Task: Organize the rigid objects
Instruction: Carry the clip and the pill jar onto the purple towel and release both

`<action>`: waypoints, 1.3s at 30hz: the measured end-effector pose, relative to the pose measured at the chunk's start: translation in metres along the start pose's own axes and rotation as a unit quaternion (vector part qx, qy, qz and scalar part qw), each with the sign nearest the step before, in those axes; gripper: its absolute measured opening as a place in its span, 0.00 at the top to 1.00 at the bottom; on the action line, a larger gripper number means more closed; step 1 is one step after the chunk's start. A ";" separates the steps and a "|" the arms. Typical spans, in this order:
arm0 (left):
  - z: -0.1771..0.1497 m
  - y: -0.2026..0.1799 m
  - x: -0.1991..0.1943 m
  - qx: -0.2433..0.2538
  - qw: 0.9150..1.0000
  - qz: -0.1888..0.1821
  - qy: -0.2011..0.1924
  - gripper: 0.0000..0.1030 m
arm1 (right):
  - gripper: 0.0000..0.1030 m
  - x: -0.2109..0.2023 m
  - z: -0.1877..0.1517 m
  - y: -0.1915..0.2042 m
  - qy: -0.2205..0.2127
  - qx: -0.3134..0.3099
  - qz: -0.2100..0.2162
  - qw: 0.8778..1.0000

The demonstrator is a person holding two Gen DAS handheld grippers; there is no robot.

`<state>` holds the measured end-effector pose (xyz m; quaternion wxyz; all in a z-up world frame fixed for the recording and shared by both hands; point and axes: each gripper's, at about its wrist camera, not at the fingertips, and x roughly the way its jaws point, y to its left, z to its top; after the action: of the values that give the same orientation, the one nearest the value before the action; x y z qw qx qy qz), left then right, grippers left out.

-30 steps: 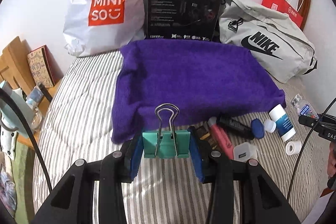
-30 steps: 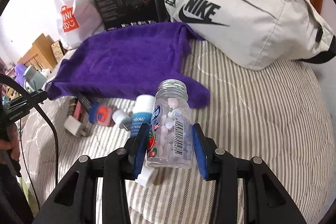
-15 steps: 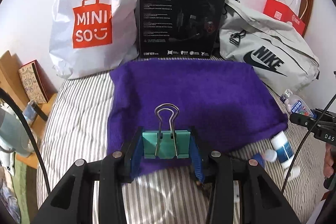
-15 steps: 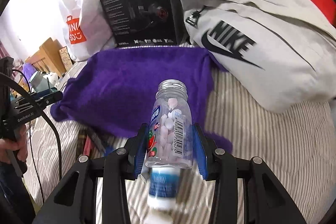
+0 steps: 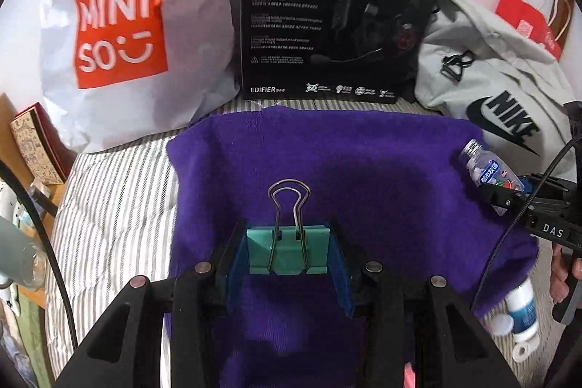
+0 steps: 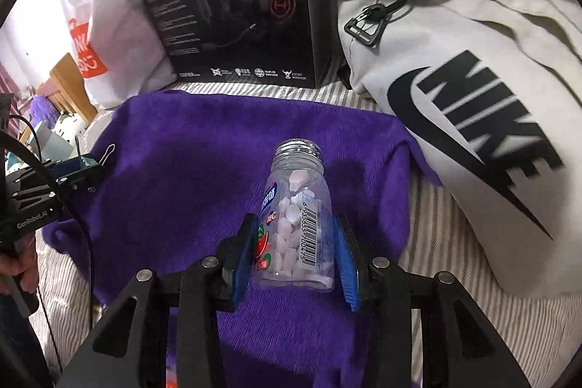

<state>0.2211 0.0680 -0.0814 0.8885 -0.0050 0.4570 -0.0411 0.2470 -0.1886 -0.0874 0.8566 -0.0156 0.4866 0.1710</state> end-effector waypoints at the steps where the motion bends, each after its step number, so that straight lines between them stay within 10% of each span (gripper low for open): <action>1: 0.002 0.000 0.005 0.002 1.000 0.001 0.003 0.62 | 0.60 0.004 0.001 0.000 0.003 -0.001 -0.001 1.000; 19: 0.009 -0.013 0.035 0.028 0.998 0.022 0.043 0.62 | 0.58 0.023 0.002 0.007 0.027 -0.036 -0.016 0.999; 26: -0.001 -0.013 0.025 0.024 0.998 0.022 0.047 0.47 | 0.45 0.015 -0.009 0.013 0.033 -0.039 -0.007 0.999; 39: -0.042 -0.017 -0.055 0.022 0.999 0.022 0.020 0.47 | 0.45 -0.083 -0.061 0.007 -0.015 0.026 -0.008 1.000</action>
<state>0.1538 0.0565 -0.0599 0.8799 0.0259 0.4733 -0.0317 0.1559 -0.2165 -0.0490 0.8651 0.0056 0.4779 0.1519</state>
